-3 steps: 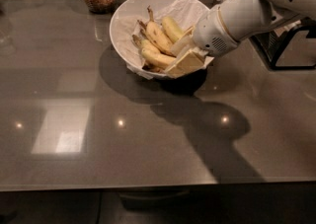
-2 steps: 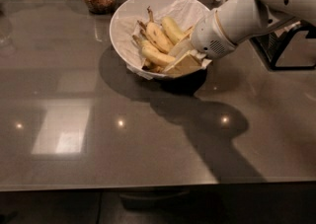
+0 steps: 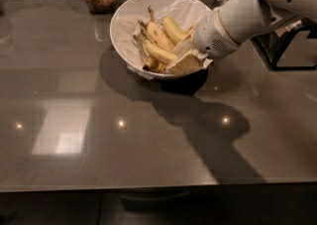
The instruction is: Pick banana from white bowl
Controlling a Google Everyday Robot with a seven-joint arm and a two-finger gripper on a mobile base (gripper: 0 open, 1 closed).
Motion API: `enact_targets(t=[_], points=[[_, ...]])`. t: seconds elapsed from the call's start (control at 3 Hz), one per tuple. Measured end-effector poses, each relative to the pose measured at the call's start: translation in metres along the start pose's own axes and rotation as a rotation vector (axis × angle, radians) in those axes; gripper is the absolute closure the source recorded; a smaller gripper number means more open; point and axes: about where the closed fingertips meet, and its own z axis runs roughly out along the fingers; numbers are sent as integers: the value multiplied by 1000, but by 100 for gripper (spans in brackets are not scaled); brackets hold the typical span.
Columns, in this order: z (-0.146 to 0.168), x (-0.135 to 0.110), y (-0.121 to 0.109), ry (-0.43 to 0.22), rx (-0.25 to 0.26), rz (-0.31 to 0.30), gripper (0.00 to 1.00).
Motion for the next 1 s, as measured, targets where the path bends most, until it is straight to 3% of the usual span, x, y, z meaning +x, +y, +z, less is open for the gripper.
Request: enact_targets(t=[0.67, 1.0], points=[[-43, -5, 7, 63, 9, -32, 100], [-68, -11, 17, 102, -16, -40, 100]])
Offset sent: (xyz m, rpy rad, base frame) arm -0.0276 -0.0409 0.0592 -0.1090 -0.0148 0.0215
